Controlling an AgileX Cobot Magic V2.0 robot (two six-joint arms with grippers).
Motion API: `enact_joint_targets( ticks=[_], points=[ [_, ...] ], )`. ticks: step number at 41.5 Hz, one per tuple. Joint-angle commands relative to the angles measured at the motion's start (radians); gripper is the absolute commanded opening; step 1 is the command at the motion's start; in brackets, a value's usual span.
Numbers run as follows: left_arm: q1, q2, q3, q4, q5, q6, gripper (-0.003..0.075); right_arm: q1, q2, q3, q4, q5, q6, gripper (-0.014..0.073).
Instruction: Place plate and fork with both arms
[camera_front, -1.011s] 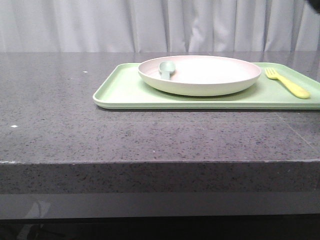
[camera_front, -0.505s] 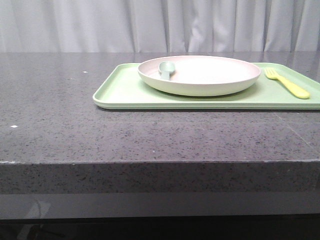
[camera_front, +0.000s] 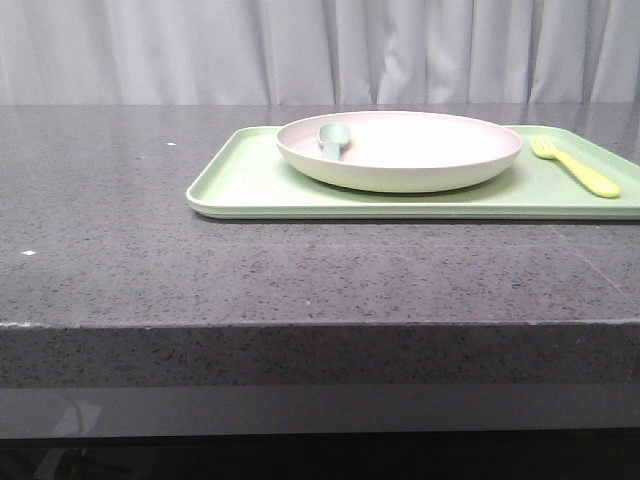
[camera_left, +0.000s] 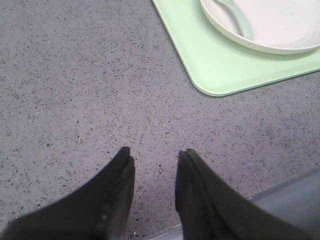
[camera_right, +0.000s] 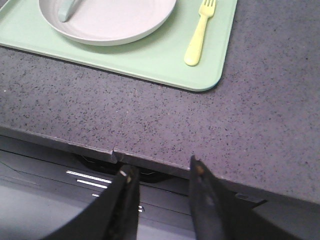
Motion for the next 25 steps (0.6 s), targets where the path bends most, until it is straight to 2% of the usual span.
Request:
enact_joint_targets(
  ticks=[1, 5, 8, 25],
  points=[
    [0.003, -0.007, -0.028, -0.007, -0.061, -0.009, 0.0125, 0.0, 0.005, -0.02, -0.013, -0.09, -0.009, 0.0123],
    [0.003, -0.007, -0.028, -0.007, -0.061, -0.009, 0.0025, 0.0, 0.005, -0.02, -0.013, -0.103, -0.009, -0.0027],
    [0.003, -0.007, -0.028, -0.007, -0.063, -0.009, -0.002, 0.0, 0.005, -0.02, -0.013, -0.107, -0.009, -0.0091],
    [0.003, -0.007, -0.028, -0.007, -0.068, -0.009, -0.002, 0.0, 0.005, -0.02, -0.013, -0.121, -0.009, -0.0088]
  ],
)
